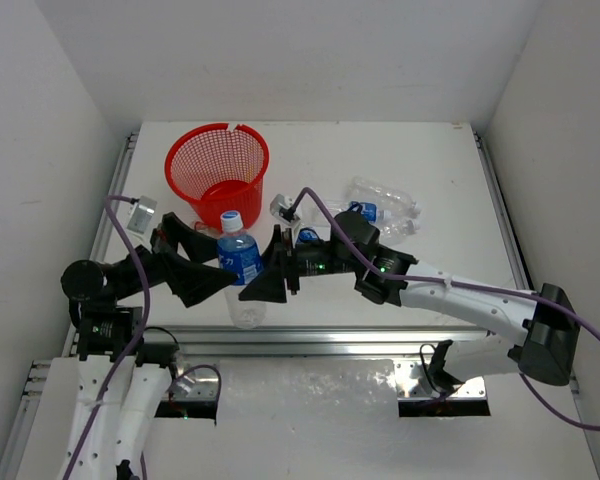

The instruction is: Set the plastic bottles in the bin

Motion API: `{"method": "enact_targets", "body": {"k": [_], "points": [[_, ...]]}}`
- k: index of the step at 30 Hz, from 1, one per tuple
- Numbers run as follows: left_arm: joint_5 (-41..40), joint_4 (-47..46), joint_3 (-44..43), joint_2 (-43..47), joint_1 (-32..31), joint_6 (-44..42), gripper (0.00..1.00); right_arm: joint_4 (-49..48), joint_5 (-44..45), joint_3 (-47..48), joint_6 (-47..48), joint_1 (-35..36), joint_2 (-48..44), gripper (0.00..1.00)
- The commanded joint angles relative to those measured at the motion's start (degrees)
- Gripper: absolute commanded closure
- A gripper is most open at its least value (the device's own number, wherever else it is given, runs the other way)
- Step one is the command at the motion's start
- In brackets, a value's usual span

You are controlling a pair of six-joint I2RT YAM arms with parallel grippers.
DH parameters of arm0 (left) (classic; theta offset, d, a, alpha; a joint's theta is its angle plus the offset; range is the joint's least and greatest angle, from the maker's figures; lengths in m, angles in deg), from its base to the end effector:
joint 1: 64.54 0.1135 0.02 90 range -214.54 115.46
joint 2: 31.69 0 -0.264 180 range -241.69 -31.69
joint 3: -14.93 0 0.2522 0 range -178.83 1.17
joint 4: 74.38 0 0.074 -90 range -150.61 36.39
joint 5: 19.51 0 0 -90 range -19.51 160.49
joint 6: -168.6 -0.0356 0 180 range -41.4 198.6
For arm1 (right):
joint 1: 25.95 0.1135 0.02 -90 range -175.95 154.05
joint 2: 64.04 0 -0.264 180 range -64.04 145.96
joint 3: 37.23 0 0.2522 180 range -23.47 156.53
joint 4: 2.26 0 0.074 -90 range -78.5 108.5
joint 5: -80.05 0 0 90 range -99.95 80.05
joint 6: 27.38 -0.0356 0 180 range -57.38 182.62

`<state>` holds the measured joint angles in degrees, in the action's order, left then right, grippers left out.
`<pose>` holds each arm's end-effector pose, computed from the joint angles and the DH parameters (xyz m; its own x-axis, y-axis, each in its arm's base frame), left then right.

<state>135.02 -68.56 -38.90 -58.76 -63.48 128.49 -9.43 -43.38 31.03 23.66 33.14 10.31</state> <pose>0.0941 -0.0304 0.3791 -0.4085 -0.3365 -0.8485 0.8113 0.2921 -0.5064 0.1390 0.2703 0.3429 -0.6206 -0.0150 -0.7840 -0.7829 -0.0443 0.6206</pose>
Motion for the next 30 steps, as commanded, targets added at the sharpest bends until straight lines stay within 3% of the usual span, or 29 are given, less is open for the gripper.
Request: {"method": "enact_targets", "body": {"k": [1, 5, 10, 14, 15, 17, 18, 19, 20, 21, 24, 25, 27, 30], "points": [[3.58, -1.47, -2.99, -0.97, -0.53, -0.13, 0.00, -1.05, 5.82, 3.68, 1.78, 0.32, 0.54, 0.91], [2.71, 0.57, -3.00, -1.14, -0.53, -1.29, 0.00, -0.25, 8.82, 3.59, 2.40, 0.32, 0.18, 0.90], [2.09, -7.41, -0.80, -2.81, -0.53, 2.92, 0.06, 1.67, -4.86, 10.88, 2.39, 1.02, 5.45, 0.87], [1.56, -6.39, -3.42, -5.62, -0.45, 1.80, 0.19, 3.52, -4.89, 12.56, 3.54, 1.29, 6.61, 0.86], [1.56, -5.77, -4.04, -6.41, -0.53, 1.27, 0.30, 3.61, -4.63, 12.21, 3.80, 1.29, 6.34, 0.85], [0.69, -2.18, -7.01, -7.38, -0.53, -0.48, 0.67, 4.22, -3.76, 11.86, 4.50, 1.38, 5.55, 0.75], [-0.27, 0.19, -8.43, -8.60, -0.45, -3.89, 0.90, 5.19, -2.44, 10.81, 4.85, 1.29, 4.07, 0.66], [-3.16, 4.65, -9.92, -9.22, -0.53, -5.05, 0.99, 5.46, -0.78, 9.93, 5.38, 1.29, 2.92, 0.55], [-5.97, 7.48, -12.89, -10.80, -0.53, -7.15, 1.00, 6.42, 2.63, 7.40, 5.91, 1.12, 0.30, 0.20], [-14.00, 15.86, -14.66, -11.94, -0.45, -8.39, 1.00, 7.47, 4.84, 5.90, 7.39, 1.11, -1.38, 0.02], [-28.10, 27.34, -24.59, -18.95, -0.45, -12.88, 1.00, 14.41, 17.83, -1.13, 9.60, 1.03, -9.79, 0.01], [-37.19, 31.28, -26.70, -20.64, -0.53, -13.15, 1.00, 16.08, 21.44, -3.15, 10.39, 1.03, -12.27, 0.01], [-49.69, 32.99, -31.98, -25.89, -0.53, -13.50, 1.00, 20.56, 31.61, -9.04, 10.92, 1.03, -20.06, 0.01], [-59.32, 30.29, -37.43, -32.31, -0.53, -13.94, 1.00, 25.84, 37.80, -14.40, 11.53, 0.85, -27.74, 0.01]]}}
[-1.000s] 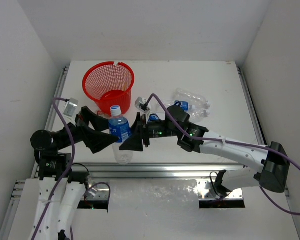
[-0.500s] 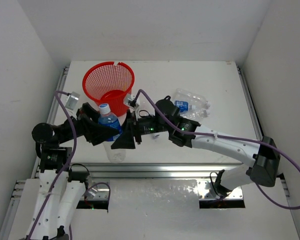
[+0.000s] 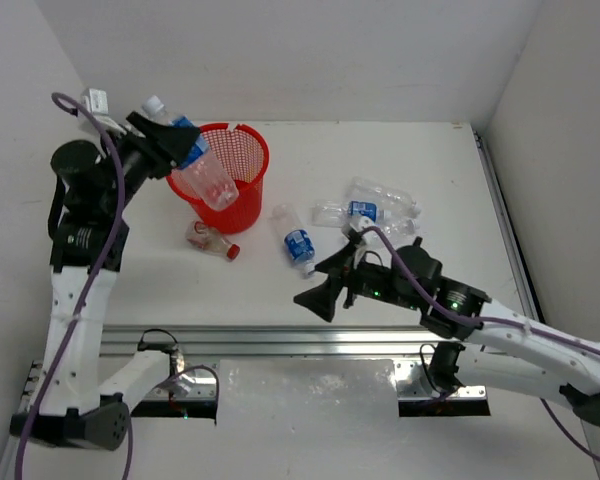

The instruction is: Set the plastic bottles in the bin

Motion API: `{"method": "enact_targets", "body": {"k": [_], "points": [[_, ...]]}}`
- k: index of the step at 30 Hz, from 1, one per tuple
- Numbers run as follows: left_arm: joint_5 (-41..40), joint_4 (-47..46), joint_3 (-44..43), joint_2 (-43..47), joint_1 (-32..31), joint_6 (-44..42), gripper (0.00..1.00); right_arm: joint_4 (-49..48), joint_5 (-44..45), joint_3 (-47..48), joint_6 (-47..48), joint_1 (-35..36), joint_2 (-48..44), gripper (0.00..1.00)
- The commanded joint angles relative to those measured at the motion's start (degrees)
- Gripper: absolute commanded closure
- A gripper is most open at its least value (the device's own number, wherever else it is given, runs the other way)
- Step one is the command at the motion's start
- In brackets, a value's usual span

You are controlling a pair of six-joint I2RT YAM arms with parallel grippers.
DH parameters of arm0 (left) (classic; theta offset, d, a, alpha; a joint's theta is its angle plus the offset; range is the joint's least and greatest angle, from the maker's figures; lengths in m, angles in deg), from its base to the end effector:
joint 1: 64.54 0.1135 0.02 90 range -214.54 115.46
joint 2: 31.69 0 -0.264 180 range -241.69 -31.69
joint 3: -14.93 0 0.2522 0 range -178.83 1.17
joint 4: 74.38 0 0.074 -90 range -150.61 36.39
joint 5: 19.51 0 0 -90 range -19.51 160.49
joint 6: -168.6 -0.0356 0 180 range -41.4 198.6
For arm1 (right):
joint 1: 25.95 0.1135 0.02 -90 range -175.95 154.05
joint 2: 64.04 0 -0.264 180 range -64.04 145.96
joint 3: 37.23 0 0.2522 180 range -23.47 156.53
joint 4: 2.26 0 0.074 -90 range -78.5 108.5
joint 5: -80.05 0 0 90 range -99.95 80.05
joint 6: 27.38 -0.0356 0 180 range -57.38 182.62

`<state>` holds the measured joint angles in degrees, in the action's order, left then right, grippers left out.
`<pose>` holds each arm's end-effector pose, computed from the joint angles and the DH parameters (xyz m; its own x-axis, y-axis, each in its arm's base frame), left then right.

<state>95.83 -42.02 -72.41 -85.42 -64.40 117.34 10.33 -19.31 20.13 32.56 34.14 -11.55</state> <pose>0.1800 -0.0148 0.4683 -0.2494 -0.5662 -0.7857 0.3457 0.7058 -0.6184 0.1040 0.1924 0.3297 -0.5266 0.0757 -0.8467 -0.7762 0.3632 0.5153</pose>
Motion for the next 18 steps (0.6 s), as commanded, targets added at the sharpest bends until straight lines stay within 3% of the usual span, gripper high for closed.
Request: {"method": "enact_targets", "body": {"k": [1, 3, 5, 7, 8, 9, 11, 12, 14, 18], "points": [[-25.20, 2.69, -4.72, -6.98, 0.47, -2.27, 0.97, 7.40, 14.54, -4.39, 2.90, -0.15, -10.34, 0.01], [-30.15, -1.95, -6.04, -11.38, 0.39, -1.56, 0.90, 11.70, 17.17, -5.97, 3.17, -0.24, -14.41, 0.01], [-30.53, -4.69, -7.01, -16.02, 0.39, -1.13, 0.88, 15.31, 18.59, -6.94, 3.17, -0.24, -19.95, 0.01], [-29.66, -6.63, -8.50, -19.29, 0.39, -0.86, 0.79, 17.07, 20.25, -7.47, 3.17, -0.33, -23.29, 0.01], [-29.74, -6.64, -9.29, -22.26, 0.39, -0.77, 0.71, 18.64, 20.79, -7.82, 3.26, -0.24, -26.01, 0.01], [-29.91, -5.68, -9.82, -23.51, 0.39, -0.69, 0.45, 19.44, 21.23, -7.82, 3.34, -0.24, -27.25, 0.01], [-30.88, -2.52, -13.94, -27.28, 0.39, -0.34, 0.30, 21.90, 22.72, -7.56, 3.52, -0.33, -29.97, 0.01], [-30.10, -0.77, -15.09, -28.00, 0.47, -0.33, 0.16, 22.61, 23.07, -7.56, 3.70, -0.24, -30.51, 0.01], [-28.78, -0.48, -16.68, -28.09, 0.39, -0.60, 0.04, 23.75, 24.13, -7.65, 4.13, -0.24, -31.48, 0.01], [-27.72, 3.80, -19.05, -25.29, -1.28, -1.83, 0.00, 24.20, 24.83, -7.73, 4.92, -0.33, -30.35, 0.01]]}}
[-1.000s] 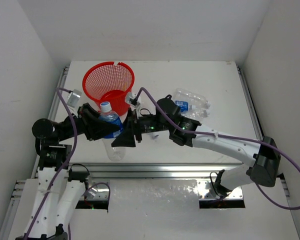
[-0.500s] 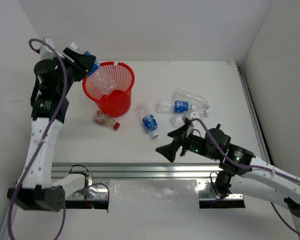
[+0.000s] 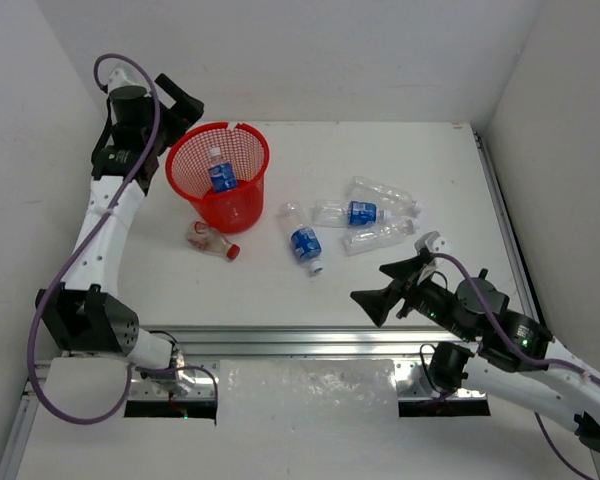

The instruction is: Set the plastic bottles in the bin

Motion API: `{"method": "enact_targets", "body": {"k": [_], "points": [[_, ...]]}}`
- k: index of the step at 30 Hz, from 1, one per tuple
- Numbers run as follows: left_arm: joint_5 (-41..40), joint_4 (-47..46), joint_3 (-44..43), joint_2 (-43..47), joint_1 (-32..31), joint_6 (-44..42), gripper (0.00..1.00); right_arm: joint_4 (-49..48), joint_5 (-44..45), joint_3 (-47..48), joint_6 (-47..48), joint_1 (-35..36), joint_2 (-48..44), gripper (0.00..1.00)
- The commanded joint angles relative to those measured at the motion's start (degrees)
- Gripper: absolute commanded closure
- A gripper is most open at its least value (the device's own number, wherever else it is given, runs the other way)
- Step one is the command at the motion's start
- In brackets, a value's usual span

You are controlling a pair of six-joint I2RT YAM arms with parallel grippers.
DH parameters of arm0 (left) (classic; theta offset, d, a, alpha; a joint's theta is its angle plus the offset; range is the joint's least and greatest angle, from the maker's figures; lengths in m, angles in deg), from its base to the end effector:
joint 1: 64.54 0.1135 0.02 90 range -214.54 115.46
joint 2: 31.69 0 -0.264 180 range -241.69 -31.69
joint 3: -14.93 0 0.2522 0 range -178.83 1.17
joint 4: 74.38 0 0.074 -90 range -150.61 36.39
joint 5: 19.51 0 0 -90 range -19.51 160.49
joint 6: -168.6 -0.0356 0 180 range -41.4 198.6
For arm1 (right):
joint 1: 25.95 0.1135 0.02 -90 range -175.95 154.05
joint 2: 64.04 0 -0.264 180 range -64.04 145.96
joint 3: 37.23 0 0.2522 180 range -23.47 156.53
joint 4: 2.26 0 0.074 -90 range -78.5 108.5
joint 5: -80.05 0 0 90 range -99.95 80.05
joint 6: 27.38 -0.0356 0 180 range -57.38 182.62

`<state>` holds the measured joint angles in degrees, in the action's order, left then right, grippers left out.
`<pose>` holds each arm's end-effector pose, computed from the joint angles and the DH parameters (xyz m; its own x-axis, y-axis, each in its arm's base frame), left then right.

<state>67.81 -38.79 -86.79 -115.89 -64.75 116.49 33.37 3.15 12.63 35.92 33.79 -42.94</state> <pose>0.3380 0.0004 0.4181 -0.2197 -0.6127 -0.7592 -0.2227 0.7891 -0.5724 0.0587 0.0846 0.3169 -0.3809 0.2156 -0.8991 -0.6232 0.6585 0.4219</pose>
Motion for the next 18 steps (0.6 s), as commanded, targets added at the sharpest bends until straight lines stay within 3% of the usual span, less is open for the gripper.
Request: {"method": "enact_targets", "body": {"k": [1, 4, 6, 8, 13, 18], "points": [[-0.57, 2.24, -5.54, 5.80, -0.85, -1.06, 0.00, 1.16, 2.28, -0.15, 1.74, 0.11, 1.39, 0.01], [-8.89, 12.87, -4.16, 9.31, -0.85, 1.39, 0.00, 0.90, 2.36, -0.59, 1.04, 0.11, 2.80, 0.01], [-17.22, 20.66, 0.14, 14.31, -0.85, 8.05, 0.00, 0.37, 3.59, -1.38, -0.36, 0.11, 2.80, 0.01], [-20.08, 24.39, 8.30, 19.94, -0.76, 14.66, 0.00, 0.54, 4.82, -1.91, -1.51, 0.11, 2.63, 0.01], [-18.51, 16.51, 30.37, 31.71, -0.50, 17.39, 0.05, 1.86, 3.95, -1.82, -2.92, 0.02, 1.66, 0.01], [-10.01, 7.38, 42.14, 30.15, 2.93, 17.22, 0.06, 0.19, 2.72, -4.28, -4.24, 0.11, 0.61, 0.01]]}}
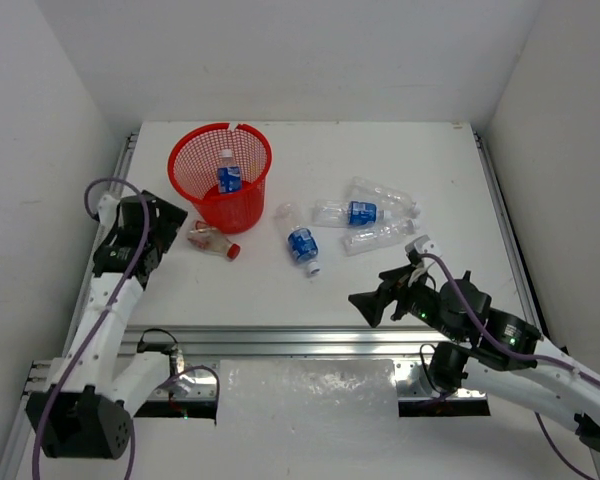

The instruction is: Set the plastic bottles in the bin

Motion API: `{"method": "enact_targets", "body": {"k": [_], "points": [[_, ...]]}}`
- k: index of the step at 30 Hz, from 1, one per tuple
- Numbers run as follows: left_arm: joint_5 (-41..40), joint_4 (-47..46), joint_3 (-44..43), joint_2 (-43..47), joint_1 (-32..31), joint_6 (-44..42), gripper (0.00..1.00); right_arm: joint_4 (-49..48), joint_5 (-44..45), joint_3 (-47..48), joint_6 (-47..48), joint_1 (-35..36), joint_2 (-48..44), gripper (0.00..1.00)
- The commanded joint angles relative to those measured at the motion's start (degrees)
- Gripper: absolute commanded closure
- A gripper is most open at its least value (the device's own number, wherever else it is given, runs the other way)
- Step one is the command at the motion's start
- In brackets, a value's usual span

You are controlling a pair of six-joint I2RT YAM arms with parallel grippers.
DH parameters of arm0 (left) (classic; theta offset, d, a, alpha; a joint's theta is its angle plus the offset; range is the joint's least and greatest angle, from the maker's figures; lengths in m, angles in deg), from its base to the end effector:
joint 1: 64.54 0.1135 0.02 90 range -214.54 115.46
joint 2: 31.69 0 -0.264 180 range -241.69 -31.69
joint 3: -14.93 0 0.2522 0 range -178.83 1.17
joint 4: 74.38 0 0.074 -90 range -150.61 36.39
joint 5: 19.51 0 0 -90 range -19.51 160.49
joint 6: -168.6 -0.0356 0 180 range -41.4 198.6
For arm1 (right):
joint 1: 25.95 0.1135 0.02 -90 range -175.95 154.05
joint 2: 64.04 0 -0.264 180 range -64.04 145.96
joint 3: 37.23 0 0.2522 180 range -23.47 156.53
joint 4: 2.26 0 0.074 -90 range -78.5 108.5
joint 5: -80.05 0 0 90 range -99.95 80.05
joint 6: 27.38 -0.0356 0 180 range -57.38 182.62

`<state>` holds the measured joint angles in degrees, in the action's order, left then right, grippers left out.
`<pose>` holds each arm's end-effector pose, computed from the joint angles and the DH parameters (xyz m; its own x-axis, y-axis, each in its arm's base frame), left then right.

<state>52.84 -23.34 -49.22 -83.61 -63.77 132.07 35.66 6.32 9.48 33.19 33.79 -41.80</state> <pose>0.1876 0.0133 0.3071 -0.1729 -0.7681 -0.6165 -0.6518 0.5585 -0.5130 0.0642 0.0903 0.2927 -0.4420 0.1784 -0.8791 -0.5450 0.7250 0.4211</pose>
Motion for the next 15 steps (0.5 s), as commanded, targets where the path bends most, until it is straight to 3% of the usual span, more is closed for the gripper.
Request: {"method": "enact_targets", "body": {"k": [1, 5, 15], "points": [[6.47, -10.53, 6.51, -2.39, 2.12, 1.37, 0.06, -2.10, -0.89, -1.57, -1.51, 0.02, -0.53, 0.01], [10.18, -26.61, 18.11, -0.29, 2.65, 1.63, 0.07, -2.10, -1.16, -2.36, -0.98, 0.11, -0.88, 0.01], [12.99, -41.84, 22.79, -12.93, 7.13, 1.81, 0.06, -2.37, -0.98, -3.42, 0.43, 0.11, -1.59, 0.01]]}}
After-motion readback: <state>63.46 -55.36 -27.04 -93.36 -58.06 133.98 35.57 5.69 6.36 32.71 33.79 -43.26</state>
